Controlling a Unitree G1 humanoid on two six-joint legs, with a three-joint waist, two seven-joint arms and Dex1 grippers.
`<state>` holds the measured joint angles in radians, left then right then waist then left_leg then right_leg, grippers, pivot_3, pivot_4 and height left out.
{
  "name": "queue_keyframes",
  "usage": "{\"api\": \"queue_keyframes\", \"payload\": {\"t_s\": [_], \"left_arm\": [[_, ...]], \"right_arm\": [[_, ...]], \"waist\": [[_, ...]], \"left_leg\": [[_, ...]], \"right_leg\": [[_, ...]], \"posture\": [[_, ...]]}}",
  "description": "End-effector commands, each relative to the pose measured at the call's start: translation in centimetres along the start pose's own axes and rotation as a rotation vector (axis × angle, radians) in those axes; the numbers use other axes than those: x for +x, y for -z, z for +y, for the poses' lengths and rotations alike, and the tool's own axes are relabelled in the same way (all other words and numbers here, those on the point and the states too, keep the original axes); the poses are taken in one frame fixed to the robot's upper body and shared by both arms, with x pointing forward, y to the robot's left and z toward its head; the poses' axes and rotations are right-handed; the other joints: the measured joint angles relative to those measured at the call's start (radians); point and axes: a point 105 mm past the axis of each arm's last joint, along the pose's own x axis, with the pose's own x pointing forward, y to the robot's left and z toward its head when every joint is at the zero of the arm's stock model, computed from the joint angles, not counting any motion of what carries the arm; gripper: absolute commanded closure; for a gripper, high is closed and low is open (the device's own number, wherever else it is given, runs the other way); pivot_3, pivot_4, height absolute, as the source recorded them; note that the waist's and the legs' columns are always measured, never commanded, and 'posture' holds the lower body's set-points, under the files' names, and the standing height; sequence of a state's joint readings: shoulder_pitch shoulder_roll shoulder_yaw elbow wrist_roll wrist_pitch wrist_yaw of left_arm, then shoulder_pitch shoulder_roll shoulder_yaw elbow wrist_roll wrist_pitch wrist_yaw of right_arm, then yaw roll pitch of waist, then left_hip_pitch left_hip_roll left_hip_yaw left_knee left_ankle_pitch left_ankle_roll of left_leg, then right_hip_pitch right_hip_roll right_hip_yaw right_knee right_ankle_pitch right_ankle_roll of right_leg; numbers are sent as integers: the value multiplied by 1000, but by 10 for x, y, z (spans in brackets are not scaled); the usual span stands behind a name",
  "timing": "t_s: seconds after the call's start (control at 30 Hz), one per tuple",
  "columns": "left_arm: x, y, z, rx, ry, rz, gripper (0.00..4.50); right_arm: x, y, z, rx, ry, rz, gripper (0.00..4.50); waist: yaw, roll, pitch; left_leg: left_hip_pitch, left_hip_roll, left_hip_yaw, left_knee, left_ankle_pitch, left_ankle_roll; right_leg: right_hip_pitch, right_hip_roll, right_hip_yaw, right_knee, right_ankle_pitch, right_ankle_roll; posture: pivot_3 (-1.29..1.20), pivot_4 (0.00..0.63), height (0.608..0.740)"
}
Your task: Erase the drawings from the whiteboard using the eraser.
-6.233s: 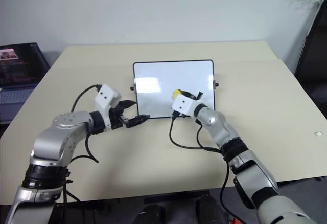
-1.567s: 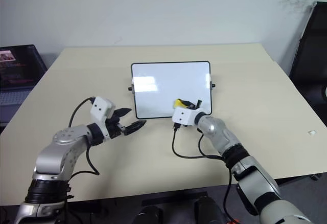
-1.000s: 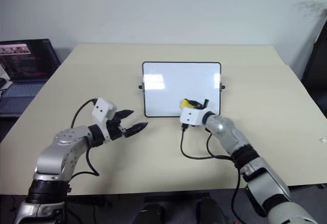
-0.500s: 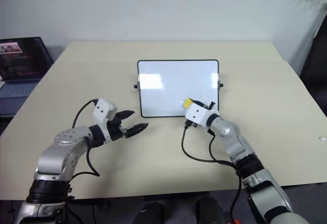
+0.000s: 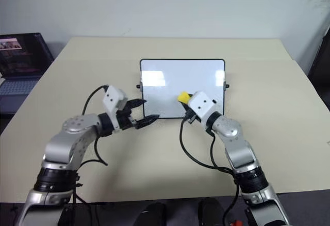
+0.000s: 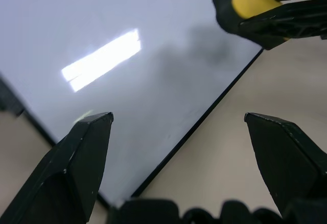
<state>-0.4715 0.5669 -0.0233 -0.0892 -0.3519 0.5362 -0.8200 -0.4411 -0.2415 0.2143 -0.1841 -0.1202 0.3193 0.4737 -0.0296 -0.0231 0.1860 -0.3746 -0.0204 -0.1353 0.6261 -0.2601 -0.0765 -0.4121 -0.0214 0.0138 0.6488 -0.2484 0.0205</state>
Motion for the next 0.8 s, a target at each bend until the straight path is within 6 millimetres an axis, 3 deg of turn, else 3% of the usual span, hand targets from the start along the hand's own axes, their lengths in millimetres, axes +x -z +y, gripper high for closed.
{"api": "queue_keyframes", "payload": {"t_s": [0.03, 0.23, 0.33, 0.47, 0.63, 0.8], "left_arm": [[9, -22, -12, 81, 84, -39, 0], [22, -26, -27, 148, 213, -33, 0], [31, -24, -46, 211, 337, -21, 0], [42, -22, -59, 281, 424, -19, 0], [54, -20, -72, 321, 494, -29, 0], [56, -21, -77, 330, 518, -32, 0]], "right_arm": [[-15, -15, -11, 1, 59, -32, 3335], [-58, 4, -31, 56, 198, 96, 3335], [-95, 33, -51, 165, 345, 237, 3335], [-121, 60, -60, 284, 457, 355, 3335], [-131, 79, -68, 438, 550, 408, 3335], [-132, 86, -68, 464, 536, 443, 3335]], "waist": [[0, 0, 0], [1, 0, 0], [4, 0, 0], [1, 0, 0], [-6, 1, 0], [-3, 1, 0]], "left_leg": [[0, 0, 0, 0, 0, 0], [-1, -1, 0, 0, 0, 0], [-1, -1, 0, 0, 0, 0], [-1, -1, 1, 1, 0, 1], [1, 0, 4, 1, 0, 1], [3, -1, 6, 2, -1, 2]], "right_leg": [[0, 0, 0, 0, 0, 0], [0, 1, 0, 0, 0, 1], [0, 1, 0, 0, -1, 1], [0, 1, 0, 0, -1, 2], [0, 2, 0, 3, -3, 6], [0, 1, 2, 7, -4, 6]], "posture": [[0, 150, 740], [0, 150, 740], [0, 150, 740], [0, 150, 740], [0, 150, 740], [0, 150, 740]]}}
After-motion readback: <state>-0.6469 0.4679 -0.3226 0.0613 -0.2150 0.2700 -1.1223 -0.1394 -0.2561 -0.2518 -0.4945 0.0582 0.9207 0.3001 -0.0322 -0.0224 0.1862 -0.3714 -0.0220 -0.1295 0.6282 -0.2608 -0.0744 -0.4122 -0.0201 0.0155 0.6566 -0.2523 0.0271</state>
